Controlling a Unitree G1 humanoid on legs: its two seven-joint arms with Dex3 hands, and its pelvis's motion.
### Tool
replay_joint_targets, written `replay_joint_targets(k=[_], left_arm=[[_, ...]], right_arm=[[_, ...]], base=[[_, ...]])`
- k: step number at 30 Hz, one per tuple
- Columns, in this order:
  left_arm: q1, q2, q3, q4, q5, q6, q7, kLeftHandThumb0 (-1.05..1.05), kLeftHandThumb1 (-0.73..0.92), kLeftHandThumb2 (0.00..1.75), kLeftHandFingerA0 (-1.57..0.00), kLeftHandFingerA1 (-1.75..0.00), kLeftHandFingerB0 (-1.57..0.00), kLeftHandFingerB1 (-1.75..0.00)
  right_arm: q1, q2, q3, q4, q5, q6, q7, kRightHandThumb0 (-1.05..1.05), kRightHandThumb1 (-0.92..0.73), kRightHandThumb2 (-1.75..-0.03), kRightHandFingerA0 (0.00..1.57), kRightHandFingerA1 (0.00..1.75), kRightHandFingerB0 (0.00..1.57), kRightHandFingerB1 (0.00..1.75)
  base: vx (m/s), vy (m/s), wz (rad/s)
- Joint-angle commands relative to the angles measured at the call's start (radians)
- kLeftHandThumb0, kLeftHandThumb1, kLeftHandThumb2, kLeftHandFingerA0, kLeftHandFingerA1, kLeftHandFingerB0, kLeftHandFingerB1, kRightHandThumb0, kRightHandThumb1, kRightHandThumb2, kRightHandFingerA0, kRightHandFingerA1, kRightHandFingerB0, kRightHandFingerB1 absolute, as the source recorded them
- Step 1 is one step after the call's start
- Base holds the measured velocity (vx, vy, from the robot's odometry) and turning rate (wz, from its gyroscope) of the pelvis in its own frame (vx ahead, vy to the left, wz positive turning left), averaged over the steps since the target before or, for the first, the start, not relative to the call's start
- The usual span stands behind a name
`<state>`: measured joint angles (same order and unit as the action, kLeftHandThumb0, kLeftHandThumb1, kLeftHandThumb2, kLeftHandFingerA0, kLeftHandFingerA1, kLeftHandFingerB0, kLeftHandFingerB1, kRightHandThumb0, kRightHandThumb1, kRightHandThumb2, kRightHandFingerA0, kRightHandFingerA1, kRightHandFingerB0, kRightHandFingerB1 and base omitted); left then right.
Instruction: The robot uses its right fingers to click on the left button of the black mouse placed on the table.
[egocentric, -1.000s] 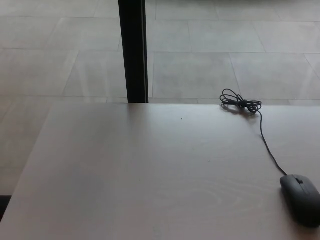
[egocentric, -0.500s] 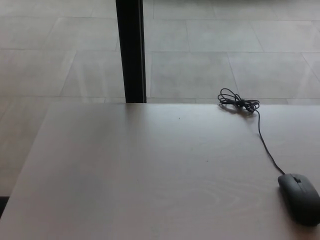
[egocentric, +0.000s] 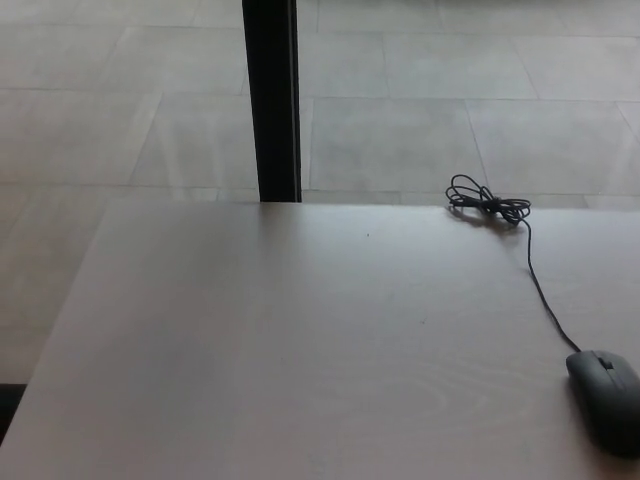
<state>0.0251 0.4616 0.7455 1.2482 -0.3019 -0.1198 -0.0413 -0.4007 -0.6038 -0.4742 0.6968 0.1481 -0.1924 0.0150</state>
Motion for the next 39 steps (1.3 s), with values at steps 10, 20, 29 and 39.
replay_joint_targets(k=[10, 20, 29, 39], left_arm=[[-0.006, 0.023, -0.013, 0.004, -0.024, -0.018, -0.005, -0.77, 0.9, 0.67, -0.7, -0.56, -0.59, -0.48], [-0.004, 0.024, -0.012, 0.0, -0.026, -0.017, -0.009, -0.79, 0.9, 0.67, -0.7, -0.57, -0.57, -0.48], [-0.004, 0.029, 0.028, 0.005, -0.069, 0.006, -0.035, -0.77, 0.92, 0.67, -0.67, -0.56, -0.53, -0.47], [-0.001, 0.036, 0.015, 0.009, -0.059, 0.007, -0.042, -0.78, 0.91, 0.67, -0.67, -0.54, -0.55, -0.46]], right_arm=[[0.036, 0.105, 0.451, -0.398, -0.4, 0.05, -0.085, -0.66, -0.8, -0.64, 0.56, 0.49, 0.4, 0.35], [0.088, 0.084, 0.664, -0.326, -0.539, -0.01, -0.079, -0.63, -0.79, -0.64, 0.74, 0.82, 0.39, 0.37], [0.08, -0.01, 0.756, -0.258, -0.657, -0.022, -0.122, -0.71, -0.69, -1.06, 0.38, 0.59, 0.28, 0.48], [0.066, -0.083, 0.813, -0.242, -0.748, -0.034, -0.181, -0.63, -0.62, -1.01, 0.39, 0.59, 0.36, 0.52]], base=[[0.0, 0.0, 0.0], [0.0, 0.0, 0.0], [0.0, 0.0, 0.0], [0.0, 0.0, 0.0]])
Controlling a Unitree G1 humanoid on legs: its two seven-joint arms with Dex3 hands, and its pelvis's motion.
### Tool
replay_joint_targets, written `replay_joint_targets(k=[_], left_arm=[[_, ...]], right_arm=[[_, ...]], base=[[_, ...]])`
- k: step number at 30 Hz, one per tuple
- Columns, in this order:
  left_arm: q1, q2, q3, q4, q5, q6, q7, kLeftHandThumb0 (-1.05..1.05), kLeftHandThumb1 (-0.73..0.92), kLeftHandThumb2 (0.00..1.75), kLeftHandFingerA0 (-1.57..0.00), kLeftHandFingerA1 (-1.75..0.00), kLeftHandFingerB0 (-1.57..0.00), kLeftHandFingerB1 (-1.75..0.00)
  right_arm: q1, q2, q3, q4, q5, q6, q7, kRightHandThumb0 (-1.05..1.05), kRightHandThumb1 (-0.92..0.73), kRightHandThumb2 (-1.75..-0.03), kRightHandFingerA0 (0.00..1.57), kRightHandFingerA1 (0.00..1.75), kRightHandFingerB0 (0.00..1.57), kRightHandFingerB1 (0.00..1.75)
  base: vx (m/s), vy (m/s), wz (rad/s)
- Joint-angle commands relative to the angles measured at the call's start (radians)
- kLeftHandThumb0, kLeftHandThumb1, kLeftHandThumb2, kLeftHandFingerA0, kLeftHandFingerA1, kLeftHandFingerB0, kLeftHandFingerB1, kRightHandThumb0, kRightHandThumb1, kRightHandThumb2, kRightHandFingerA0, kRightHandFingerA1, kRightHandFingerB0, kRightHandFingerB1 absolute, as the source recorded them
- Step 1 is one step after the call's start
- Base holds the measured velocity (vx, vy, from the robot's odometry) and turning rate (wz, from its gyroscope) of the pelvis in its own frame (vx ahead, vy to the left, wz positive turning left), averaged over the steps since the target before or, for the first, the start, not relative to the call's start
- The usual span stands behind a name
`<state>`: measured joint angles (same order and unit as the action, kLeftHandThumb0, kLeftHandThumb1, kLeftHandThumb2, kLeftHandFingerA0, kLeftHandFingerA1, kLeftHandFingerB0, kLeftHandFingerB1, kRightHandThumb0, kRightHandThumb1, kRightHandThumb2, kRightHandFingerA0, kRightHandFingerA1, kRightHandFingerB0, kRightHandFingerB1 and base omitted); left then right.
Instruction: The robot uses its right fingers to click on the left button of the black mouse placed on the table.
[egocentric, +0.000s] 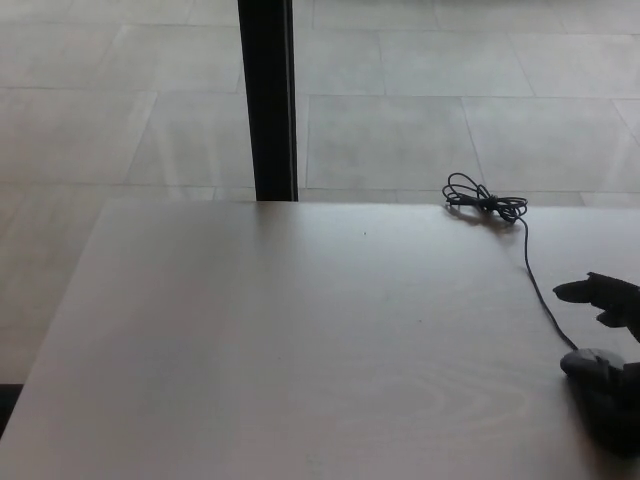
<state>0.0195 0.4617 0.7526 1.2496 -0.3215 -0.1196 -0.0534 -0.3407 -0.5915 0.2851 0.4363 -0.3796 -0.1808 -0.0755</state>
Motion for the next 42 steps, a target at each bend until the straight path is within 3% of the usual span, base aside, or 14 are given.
replay_joint_targets(k=[1, 12, 13, 14, 19, 21, 22, 27, 28, 30, 31, 35, 40, 42], left_arm=[[0.006, 0.034, 0.009, 0.007, -0.041, 0.005, -0.027, -0.78, 0.91, 0.67, -0.65, -0.54, -0.56, -0.47], [-0.002, 0.035, 0.01, 0.008, -0.05, 0.003, -0.018, -0.78, 0.9, 0.66, -0.7, -0.57, -0.57, -0.48], [0.0, 0.037, 0.007, 0.005, -0.05, 0.007, -0.028, -0.77, 0.7, 1.08, -0.63, -0.66, -0.52, -0.59], [0.0, 0.037, 0.004, 0.006, -0.048, 0.004, -0.03, -0.79, 0.91, 0.67, -0.69, -0.56, -0.55, -0.47], [0.001, 0.036, -0.002, 0.012, -0.049, -0.001, -0.031, -0.79, 0.91, 0.68, -0.69, -0.56, -0.56, -0.47], [0.002, 0.032, 0.002, 0.013, -0.055, -0.007, -0.025, -0.79, 0.9, 0.67, -0.68, -0.55, -0.56, -0.47], [0.002, 0.03, 0.002, 0.013, -0.057, -0.007, -0.025, -0.78, 0.91, 0.67, -0.67, -0.56, -0.56, -0.48], [0.008, 0.027, 0.003, 0.01, -0.066, -0.008, -0.029, -0.79, 0.91, 0.67, -0.67, -0.56, -0.57, -0.47], [0.006, 0.028, -0.001, 0.01, -0.063, -0.006, -0.015, -0.79, 0.91, 0.67, -0.7, -0.55, -0.59, -0.47], [0.009, 0.03, 0.001, 0.013, -0.069, -0.008, -0.036, -0.79, 0.91, 0.67, -0.7, -0.58, -0.55, -0.48], [0.009, 0.032, 0.002, 0.014, -0.071, -0.005, -0.034, -0.8, 0.91, 0.67, -0.71, -0.58, -0.56, -0.48], [0.004, 0.038, -0.002, 0.02, -0.071, 0.004, -0.024, -0.78, 0.91, 0.67, -0.72, -0.55, -0.56, -0.47], [0.008, 0.032, -0.01, 0.008, -0.072, -0.006, -0.037, -0.79, 0.92, 0.68, -0.66, -0.55, -0.54, -0.46], [0.009, 0.036, -0.014, 0.012, -0.069, -0.008, -0.035, -0.81, 0.92, 0.68, -0.66, -0.54, -0.54, -0.47]], right_arm=[[0.001, -0.102, 0.059, 0.013, -0.23, -0.048, -0.098, -0.65, -0.65, -1.04, 0.34, 0.56, 0.32, 0.5], [0.003, -0.09, 0.096, 0.009, -0.286, -0.026, -0.106, -0.7, -0.8, -0.66, 0.39, 0.46, 0.47, 0.38], [0.01, -0.084, 0.104, 0.021, -0.297, -0.033, -0.126, -0.66, -0.8, -0.64, 0.42, 0.47, 0.48, 0.38], [0.011, -0.08, 0.107, 0.029, -0.299, -0.042, -0.135, -0.65, -0.8, -0.64, 0.43, 0.48, 0.47, 0.38], [0.019, -0.056, 0.109, 0.06, -0.305, -0.059, -0.159, -0.63, -0.78, -0.63, 0.42, 0.5, 0.48, 0.39], [0.015, -0.047, 0.111, 0.085, -0.313, -0.064, -0.168, -0.67, -0.67, -1.05, 0.38, 0.59, 0.38, 0.52], [0.01, -0.045, 0.111, 0.099, -0.31, -0.066, -0.157, -0.67, -0.79, -0.66, 0.43, 0.5, 0.42, 0.37], [0.007, -0.052, 0.105, 0.147, -0.324, -0.068, -0.163, -0.68, -0.84, -0.64, 0.41, 0.47, 0.45, 0.37], [0.004, -0.055, 0.104, 0.161, -0.326, -0.069, -0.163, -0.65, -0.66, -1.05, 0.37, 0.58, 0.38, 0.53], [0.007, -0.065, 0.095, 0.166, -0.32, -0.065, -0.142, -0.67, -0.85, -0.66, 0.4, 0.44, 0.43, 0.36], [0.007, -0.068, 0.093, 0.17, -0.319, -0.072, -0.144, -0.65, -0.68, -1.08, 0.32, 0.56, 0.32, 0.51], [0.01, -0.072, 0.08, 0.18, -0.317, -0.088, -0.151, -0.65, -0.82, -0.66, 0.39, 0.43, 0.44, 0.36], [0.018, -0.056, 0.082, 0.183, -0.323, -0.097, -0.165, -0.66, -0.66, -1.05, 0.36, 0.56, 0.38, 0.52], [0.017, -0.049, 0.093, 0.189, -0.337, -0.096, -0.172, -0.69, -0.85, -0.65, 0.41, 0.43, 0.45, 0.36]], base=[[0.0, 0.0, 0.0], [0.0, 0.0, 0.0], [0.0, 0.0, 0.0], [0.0, 0.0, 0.0], [0.0, 0.0, 0.0], [0.0, 0.0, 0.0], [0.0, 0.0, 0.0], [0.0, 0.0, 0.0], [0.0, 0.0, 0.0], [0.0, 0.0, 0.0], [0.0, 0.0, 0.0], [0.0, 0.0, 0.0], [0.0, 0.0, 0.0], [0.0, 0.0, 0.0]])
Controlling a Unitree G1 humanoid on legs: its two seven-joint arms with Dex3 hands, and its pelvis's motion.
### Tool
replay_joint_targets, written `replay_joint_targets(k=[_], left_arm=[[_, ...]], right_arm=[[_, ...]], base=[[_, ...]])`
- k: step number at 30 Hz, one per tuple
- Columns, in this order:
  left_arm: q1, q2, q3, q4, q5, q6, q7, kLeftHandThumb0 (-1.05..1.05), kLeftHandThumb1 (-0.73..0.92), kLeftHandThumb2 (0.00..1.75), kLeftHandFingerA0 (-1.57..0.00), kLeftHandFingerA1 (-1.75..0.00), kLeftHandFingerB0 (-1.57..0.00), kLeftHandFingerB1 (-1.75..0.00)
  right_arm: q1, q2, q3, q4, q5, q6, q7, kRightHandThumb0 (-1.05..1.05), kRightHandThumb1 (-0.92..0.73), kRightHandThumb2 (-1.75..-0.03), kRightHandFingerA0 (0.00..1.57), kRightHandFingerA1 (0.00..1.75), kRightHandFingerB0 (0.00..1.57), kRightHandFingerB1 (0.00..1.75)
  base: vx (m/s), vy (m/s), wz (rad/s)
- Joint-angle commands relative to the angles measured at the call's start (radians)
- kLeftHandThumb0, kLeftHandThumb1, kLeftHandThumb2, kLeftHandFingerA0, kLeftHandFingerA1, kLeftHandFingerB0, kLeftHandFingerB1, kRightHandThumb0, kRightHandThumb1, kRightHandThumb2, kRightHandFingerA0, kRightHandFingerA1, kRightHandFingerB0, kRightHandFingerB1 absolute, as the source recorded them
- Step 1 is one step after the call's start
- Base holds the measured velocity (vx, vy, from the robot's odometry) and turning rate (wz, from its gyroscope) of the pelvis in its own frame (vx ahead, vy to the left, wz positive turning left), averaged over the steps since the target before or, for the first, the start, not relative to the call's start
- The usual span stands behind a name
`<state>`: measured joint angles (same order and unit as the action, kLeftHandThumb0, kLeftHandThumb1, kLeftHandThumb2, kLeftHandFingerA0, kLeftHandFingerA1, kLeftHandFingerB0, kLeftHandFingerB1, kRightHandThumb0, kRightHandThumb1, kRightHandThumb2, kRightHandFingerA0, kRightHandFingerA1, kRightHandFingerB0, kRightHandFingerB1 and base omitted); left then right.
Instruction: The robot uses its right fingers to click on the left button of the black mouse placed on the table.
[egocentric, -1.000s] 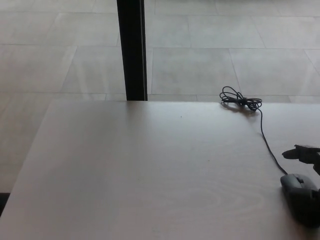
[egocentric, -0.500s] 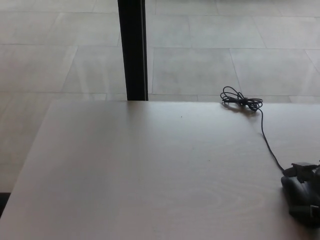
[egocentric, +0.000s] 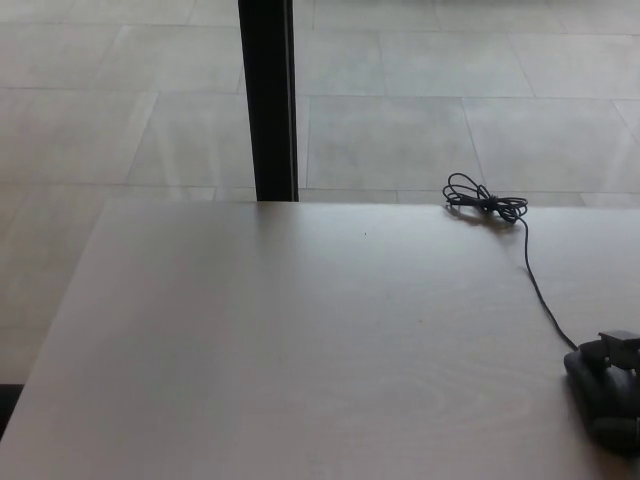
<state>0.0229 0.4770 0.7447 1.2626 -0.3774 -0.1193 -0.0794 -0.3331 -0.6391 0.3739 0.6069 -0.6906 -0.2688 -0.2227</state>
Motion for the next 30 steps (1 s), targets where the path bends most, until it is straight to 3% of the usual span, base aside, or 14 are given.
replay_joint_targets(k=[1, 2, 3, 11, 12, 13, 19, 20, 21, 22, 27, 28, 29, 30], left_arm=[[0.005, 0.023, -0.004, -0.001, -0.017, -0.005, -0.011, -0.8, 0.92, 0.68, -0.66, -0.55, -0.54, -0.47], [0.005, 0.023, -0.004, 0.0, -0.018, -0.005, -0.012, -0.8, 0.92, 0.68, -0.66, -0.55, -0.54, -0.47], [0.004, 0.022, -0.004, 0.0, -0.019, -0.008, -0.008, -0.8, 0.92, 0.68, -0.68, -0.56, -0.56, -0.47], [-0.006, 0.029, 0.007, 0.0, -0.033, -0.004, -0.014, -0.8, 0.92, 0.68, -0.64, -0.56, -0.56, -0.48], [-0.007, 0.029, 0.002, 0.001, -0.026, -0.007, 0.001, -0.8, 0.92, 0.67, -0.69, -0.55, -0.58, -0.48], [-0.009, 0.032, -0.003, 0.0, -0.022, -0.007, 0.009, -0.79, 0.92, 0.68, -0.72, -0.55, -0.59, -0.48], [-0.013, 0.033, 0.001, 0.001, -0.035, -0.007, 0.0, -0.8, 0.92, 0.68, -0.71, -0.55, -0.55, -0.48], [-0.013, 0.032, 0.001, 0.0, -0.036, -0.011, -0.006, -0.8, 0.92, 0.69, -0.71, -0.56, -0.54, -0.48], [-0.015, 0.032, -0.002, 0.0, -0.033, -0.012, 0.005, -0.8, 0.92, 0.68, -0.71, -0.55, -0.55, -0.48], [-0.012, 0.031, -0.004, -0.007, -0.033, -0.019, 0.002, -0.84, 0.76, 0.86, -0.69, -0.62, -0.51, -0.54], [-0.015, 0.035, -0.019, -0.006, -0.023, -0.011, 0.017, -0.79, 0.92, 0.7, -0.69, -0.53, -0.54, -0.46], [-0.017, 0.036, -0.02, -0.006, -0.024, -0.011, 0.022, -0.79, 0.92, 0.7, -0.71, -0.53, -0.53, -0.46], [-0.018, 0.036, -0.019, -0.006, -0.026, -0.011, 0.021, -0.77, 0.73, 1.1, -0.63, -0.64, -0.5, -0.58], [-0.019, 0.035, -0.019, -0.007, -0.028, -0.012, 0.024, -0.81, 0.92, 0.68, -0.73, -0.53, -0.55, -0.46]], right_arm=[[0.009, 0.005, 0.01, 0.026, -0.033, -0.014, -0.038, -0.66, -0.66, -1.05, 0.36, 0.56, 0.39, 0.53], [0.009, 0.008, 0.013, 0.029, -0.033, -0.018, -0.038, -0.68, -0.83, -0.65, 0.4, 0.44, 0.45, 0.37], [0.011, 0.01, 0.021, 0.026, -0.041, -0.02, -0.04, -0.65, -0.67, -1.07, 0.3, 0.54, 0.35, 0.52], [0.031, 0.0, 0.072, -0.005, -0.089, -0.017, -0.03, -0.71, -0.7, -1.07, 0.27, 0.54, 0.37, 0.53], [0.039, -0.009, 0.077, -0.014, -0.094, -0.018, -0.024, -0.69, -0.86, -0.66, 0.33, 0.45, 0.41, 0.35], [0.04, -0.01, 0.081, -0.008, -0.098, -0.02, -0.03, -0.71, -0.7, -1.08, 0.25, 0.54, 0.37, 0.53], [0.067, -0.043, 0.116, 0.03, -0.134, -0.034, -0.094, -0.71, -0.68, -1.07, 0.25, 0.56, 0.4, 0.55], [0.077, -0.048, 0.113, 0.032, -0.12, -0.032, -0.081, -0.72, -0.78, -0.68, 0.3, 0.51, 0.43, 0.39], [0.085, -0.055, 0.119, 0.038, -0.134, -0.023, -0.096, -0.71, -0.84, -0.65, 0.33, 0.5, 0.44, 0.36], [0.096, -0.066, 0.119, 0.052, -0.128, -0.014, -0.077, -0.69, -0.68, -1.07, 0.2, 0.54, 0.39, 0.55], [0.102, -0.077, 0.116, 0.094, -0.12, -0.023, -0.101, -0.69, -0.69, -1.07, 0.2, 0.53, 0.39, 0.55], [0.102, -0.078, 0.116, 0.093, -0.121, -0.019, -0.103, -0.69, -0.85, -0.66, 0.31, 0.47, 0.41, 0.36], [0.102, -0.079, 0.115, 0.089, -0.123, -0.016, -0.105, -0.7, -0.86, -0.66, 0.31, 0.47, 0.41, 0.36], [0.101, -0.08, 0.115, 0.089, -0.125, -0.018, -0.111, -0.69, -0.69, -1.07, 0.2, 0.53, 0.4, 0.55]], base=[[0.0, 0.0, 0.0], [0.0, 0.0, 0.0], [0.0, 0.0, 0.0], [0.0, 0.0, 0.0], [0.0, 0.0, 0.0], [0.0, 0.0, 0.0], [0.0, 0.0, 0.0], [0.0, 0.0, 0.0], [0.0, 0.0, 0.0], [0.0, 0.0, 0.0], [0.0, 0.0, 0.0], [0.0, 0.0, 0.0], [0.0, 0.0, 0.0], [0.0, 0.0, 0.0]])
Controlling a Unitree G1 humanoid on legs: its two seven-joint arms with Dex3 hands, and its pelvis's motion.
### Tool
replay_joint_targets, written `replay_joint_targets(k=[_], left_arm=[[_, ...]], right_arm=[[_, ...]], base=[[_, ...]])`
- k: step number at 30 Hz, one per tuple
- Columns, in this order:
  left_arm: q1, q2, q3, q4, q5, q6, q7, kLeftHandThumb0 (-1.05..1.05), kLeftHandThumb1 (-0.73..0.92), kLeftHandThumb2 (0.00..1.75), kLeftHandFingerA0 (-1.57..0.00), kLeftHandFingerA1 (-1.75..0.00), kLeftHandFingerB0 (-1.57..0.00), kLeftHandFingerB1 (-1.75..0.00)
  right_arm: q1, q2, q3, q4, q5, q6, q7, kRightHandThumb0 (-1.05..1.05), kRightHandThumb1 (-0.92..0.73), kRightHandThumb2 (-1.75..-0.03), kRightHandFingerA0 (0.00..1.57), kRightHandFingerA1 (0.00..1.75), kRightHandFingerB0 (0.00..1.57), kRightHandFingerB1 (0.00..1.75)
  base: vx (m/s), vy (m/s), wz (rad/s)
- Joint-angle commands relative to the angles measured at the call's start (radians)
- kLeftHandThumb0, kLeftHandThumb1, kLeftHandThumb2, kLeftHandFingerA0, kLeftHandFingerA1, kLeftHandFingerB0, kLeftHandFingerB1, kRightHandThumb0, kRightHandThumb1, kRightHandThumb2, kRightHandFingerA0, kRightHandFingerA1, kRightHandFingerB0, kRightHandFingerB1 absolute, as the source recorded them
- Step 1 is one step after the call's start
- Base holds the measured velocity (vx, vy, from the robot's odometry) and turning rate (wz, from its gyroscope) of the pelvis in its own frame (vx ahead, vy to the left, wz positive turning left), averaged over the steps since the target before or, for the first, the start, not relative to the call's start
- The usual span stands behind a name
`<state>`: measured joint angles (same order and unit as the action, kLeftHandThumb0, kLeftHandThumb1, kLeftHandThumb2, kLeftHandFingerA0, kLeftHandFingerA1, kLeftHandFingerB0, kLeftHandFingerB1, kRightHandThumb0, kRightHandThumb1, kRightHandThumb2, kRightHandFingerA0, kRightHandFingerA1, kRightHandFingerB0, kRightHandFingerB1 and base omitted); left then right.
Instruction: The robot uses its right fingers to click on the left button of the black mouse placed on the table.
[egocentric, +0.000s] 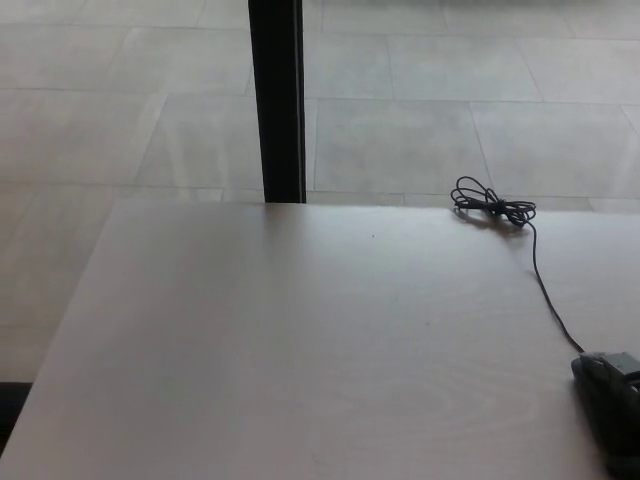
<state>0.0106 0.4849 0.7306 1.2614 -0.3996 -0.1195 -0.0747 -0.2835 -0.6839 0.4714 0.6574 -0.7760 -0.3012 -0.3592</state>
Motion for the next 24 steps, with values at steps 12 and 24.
replay_joint_targets(k=[12, 24], left_arm=[[-0.006, 0.026, 0.005, -0.01, -0.024, -0.005, 0.01, -0.8, 0.92, 0.69, -0.71, -0.56, -0.54, -0.48], [0.01, 0.023, 0.007, -0.005, -0.033, -0.01, -0.003, -0.82, 0.92, 0.69, -0.71, -0.58, -0.56, -0.49]], right_arm=[[-0.063, -0.019, -0.011, -0.077, -0.029, 0.03, 0.109, -0.7, -0.84, -0.67, 0.3, 0.42, 0.4, 0.35], [-0.302, -0.027, -0.185, -0.181, 0.101, 0.058, 0.262, -0.73, -0.68, -1.07, 0.23, 0.53, 0.36, 0.52]], base=[[0.0, 0.0, 0.0], [0.0, 0.0, 0.0]])
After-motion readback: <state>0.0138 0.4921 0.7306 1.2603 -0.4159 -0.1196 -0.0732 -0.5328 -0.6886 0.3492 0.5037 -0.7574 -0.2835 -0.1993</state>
